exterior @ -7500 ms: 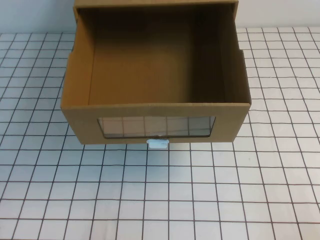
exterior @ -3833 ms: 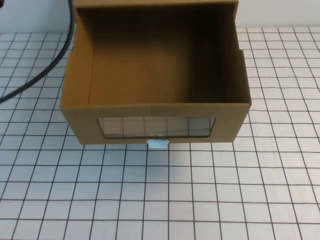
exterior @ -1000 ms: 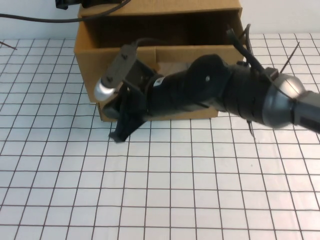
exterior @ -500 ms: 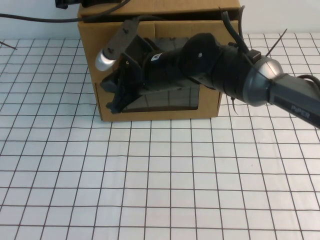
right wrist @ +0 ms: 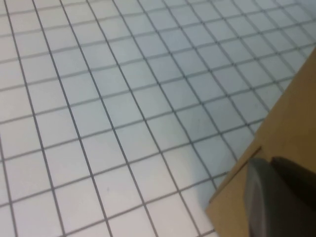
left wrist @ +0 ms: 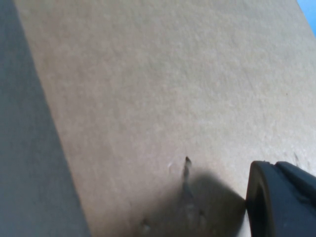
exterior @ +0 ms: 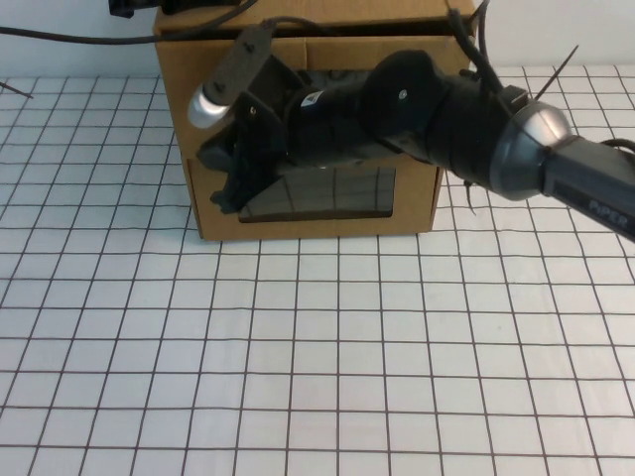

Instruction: Close the shoe box

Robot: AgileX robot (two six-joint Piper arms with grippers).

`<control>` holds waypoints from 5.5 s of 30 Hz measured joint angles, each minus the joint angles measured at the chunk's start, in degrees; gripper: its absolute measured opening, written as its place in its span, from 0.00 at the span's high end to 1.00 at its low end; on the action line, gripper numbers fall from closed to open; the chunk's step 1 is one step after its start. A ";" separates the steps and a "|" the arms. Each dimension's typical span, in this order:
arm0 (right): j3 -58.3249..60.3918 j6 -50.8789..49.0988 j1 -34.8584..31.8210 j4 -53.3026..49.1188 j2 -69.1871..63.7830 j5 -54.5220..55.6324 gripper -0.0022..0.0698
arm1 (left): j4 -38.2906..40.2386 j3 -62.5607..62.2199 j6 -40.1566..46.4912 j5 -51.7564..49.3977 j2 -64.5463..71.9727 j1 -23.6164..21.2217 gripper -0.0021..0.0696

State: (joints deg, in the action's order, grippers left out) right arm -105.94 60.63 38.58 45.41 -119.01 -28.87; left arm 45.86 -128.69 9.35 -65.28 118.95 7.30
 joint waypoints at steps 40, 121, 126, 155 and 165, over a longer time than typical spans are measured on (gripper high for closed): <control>3.75 -14.89 -7.93 -16.48 9.48 -7.36 0.99 | -0.31 0.00 0.00 -0.34 0.00 0.00 0.98; 65.59 -32.54 -31.81 -19.39 92.65 3.72 0.99 | -30.71 89.14 5.14 33.27 -97.58 0.00 0.98; 71.30 -32.54 -31.81 -19.49 101.26 3.72 0.99 | -30.71 96.69 5.14 35.27 -102.14 0.00 0.98; 71.78 -32.54 -31.81 -18.55 104.59 3.72 0.99 | -30.82 98.35 5.14 42.15 -102.26 0.00 0.98; 71.78 -32.54 -31.81 -18.55 104.59 3.72 0.99 | -31.04 100.13 5.14 44.00 -102.36 0.00 0.98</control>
State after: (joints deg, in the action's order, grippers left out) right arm -34.16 28.10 6.77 26.86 -14.42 -25.16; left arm 14.82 -28.56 14.49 -21.28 16.59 7.30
